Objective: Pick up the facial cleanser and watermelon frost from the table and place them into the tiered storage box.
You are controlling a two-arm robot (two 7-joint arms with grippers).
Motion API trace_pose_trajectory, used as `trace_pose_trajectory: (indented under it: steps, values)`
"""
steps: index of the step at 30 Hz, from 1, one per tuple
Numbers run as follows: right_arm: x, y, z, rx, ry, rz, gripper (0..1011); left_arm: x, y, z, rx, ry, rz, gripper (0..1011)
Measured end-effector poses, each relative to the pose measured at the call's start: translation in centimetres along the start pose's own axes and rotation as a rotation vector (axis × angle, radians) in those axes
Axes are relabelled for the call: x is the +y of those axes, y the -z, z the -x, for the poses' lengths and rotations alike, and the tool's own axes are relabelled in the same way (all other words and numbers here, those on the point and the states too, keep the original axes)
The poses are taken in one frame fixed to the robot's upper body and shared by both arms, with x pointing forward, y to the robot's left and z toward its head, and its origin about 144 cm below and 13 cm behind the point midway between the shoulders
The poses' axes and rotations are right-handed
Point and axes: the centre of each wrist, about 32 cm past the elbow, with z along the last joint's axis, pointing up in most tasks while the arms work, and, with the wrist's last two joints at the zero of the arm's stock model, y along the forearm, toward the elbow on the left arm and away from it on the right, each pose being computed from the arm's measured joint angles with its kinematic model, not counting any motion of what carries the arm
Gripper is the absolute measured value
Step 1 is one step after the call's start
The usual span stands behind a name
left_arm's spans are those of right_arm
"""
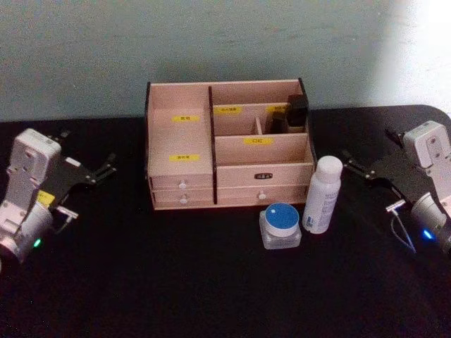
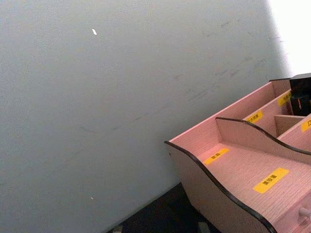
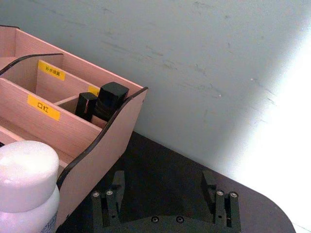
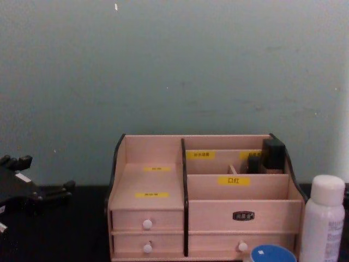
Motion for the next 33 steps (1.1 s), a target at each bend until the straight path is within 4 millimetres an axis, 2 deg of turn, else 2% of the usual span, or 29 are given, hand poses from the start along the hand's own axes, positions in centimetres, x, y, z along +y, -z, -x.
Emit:
trace_pose_trajectory:
  steps: [33]
  values:
    - [0.0,0.0,0.0,0.0,0.0,0.0,1002,0.0,0.0,0.0,0.0,0.0,0.0,1001]
